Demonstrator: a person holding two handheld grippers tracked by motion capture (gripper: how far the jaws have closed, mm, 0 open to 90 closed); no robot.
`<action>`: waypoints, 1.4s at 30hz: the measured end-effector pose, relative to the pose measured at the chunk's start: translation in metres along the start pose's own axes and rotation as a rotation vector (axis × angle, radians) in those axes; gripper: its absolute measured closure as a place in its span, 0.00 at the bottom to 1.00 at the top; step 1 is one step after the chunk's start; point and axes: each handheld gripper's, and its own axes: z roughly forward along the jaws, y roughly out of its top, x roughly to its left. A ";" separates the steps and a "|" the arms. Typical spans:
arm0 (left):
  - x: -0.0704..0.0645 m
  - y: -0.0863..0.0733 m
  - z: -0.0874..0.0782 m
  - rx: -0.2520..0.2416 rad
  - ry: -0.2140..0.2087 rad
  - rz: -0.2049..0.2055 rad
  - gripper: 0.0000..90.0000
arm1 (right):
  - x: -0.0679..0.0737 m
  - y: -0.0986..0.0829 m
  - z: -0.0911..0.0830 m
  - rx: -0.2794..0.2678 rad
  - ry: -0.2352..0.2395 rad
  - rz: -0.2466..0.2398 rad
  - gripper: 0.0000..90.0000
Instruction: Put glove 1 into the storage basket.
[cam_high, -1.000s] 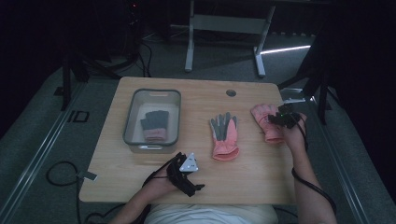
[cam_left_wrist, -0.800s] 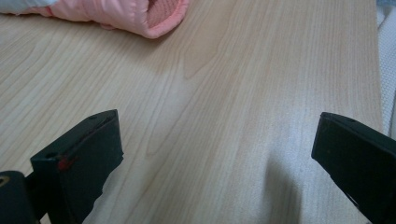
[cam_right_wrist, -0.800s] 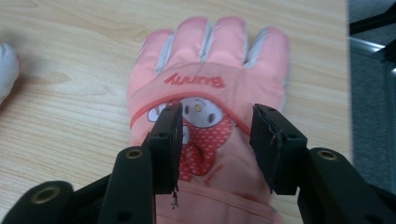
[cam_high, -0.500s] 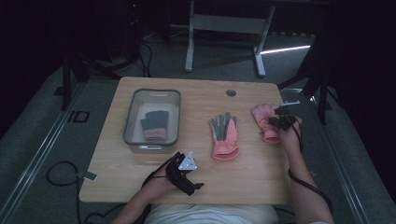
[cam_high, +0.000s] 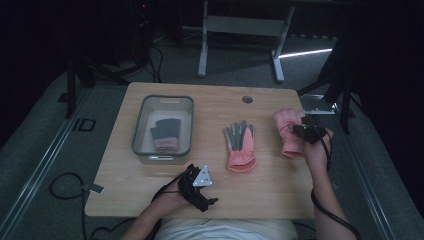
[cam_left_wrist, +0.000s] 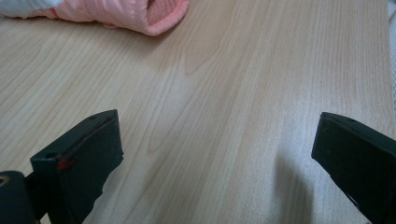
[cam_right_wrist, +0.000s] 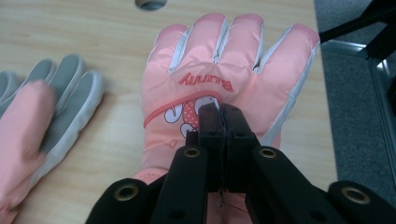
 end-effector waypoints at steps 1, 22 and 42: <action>0.000 0.000 0.000 0.000 0.000 0.000 0.02 | 0.000 0.000 0.000 0.000 0.000 0.000 0.98; 0.001 -0.002 -0.001 -0.034 -0.001 -0.026 0.02 | 0.035 -0.044 0.008 0.065 0.014 0.094 0.98; 0.002 -0.002 -0.001 -0.036 -0.007 -0.021 0.02 | 0.028 -0.046 0.003 0.039 0.076 0.003 0.65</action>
